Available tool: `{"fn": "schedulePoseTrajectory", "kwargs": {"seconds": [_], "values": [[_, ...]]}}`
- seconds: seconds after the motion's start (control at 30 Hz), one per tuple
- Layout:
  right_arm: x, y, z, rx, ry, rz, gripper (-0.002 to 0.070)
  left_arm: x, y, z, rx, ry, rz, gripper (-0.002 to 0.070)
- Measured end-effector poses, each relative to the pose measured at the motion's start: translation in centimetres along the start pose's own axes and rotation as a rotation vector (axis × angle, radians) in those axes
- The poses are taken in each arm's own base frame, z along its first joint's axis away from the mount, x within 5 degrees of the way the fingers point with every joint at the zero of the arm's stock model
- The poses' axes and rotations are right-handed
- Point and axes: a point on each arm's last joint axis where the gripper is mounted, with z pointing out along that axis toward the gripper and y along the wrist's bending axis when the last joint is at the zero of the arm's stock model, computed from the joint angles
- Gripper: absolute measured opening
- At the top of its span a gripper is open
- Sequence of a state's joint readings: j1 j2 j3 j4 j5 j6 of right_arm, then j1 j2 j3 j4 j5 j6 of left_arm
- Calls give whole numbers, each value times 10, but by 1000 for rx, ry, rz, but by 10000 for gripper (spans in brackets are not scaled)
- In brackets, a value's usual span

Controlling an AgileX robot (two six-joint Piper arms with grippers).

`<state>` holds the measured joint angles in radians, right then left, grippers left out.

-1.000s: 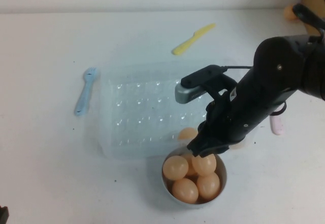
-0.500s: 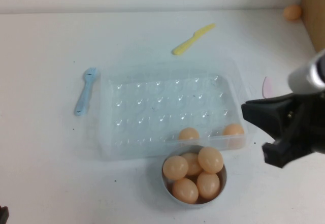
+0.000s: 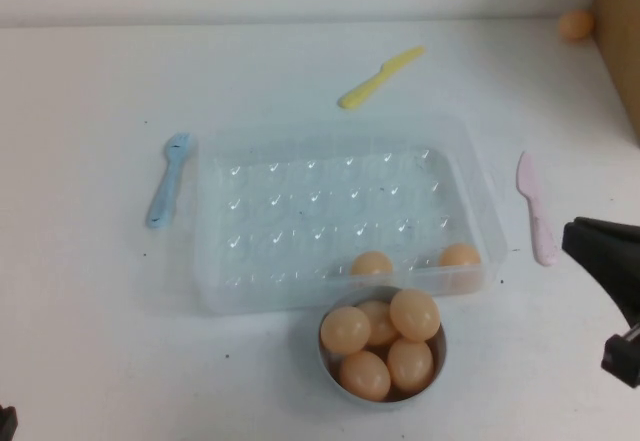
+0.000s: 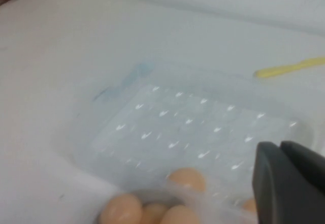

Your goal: Take an egg out of the egg box

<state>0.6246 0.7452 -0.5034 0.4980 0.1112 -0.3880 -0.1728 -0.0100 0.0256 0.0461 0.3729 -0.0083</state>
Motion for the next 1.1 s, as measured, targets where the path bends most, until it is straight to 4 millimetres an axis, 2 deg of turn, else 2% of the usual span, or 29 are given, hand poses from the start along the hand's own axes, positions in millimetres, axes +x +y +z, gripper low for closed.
{"fn": "schedulePoseTrajectory", "kwargs": {"seconds": [0.17,0.3,0.4,0.6,0.77,0.87,1.1], "values": [[27,-17,2,143,-136,-54,-17,0,0,0,0,0,0,-3],[52,-24,-9,194,-156,-123,-17,0,0,0,0,0,0,-3],[64,-28,-19,221,-142,-126,-17,0,0,0,0,0,0,-3],[76,-42,-39,342,-60,-67,-17,0,0,0,0,0,0,-3],[80,-47,-61,469,-77,-28,-17,0,0,0,0,0,0,-3],[89,-48,-71,550,-99,-21,-17,0,0,0,0,0,0,-3],[111,-47,-73,581,-71,-7,-17,0,0,0,0,0,0,-3]]}}
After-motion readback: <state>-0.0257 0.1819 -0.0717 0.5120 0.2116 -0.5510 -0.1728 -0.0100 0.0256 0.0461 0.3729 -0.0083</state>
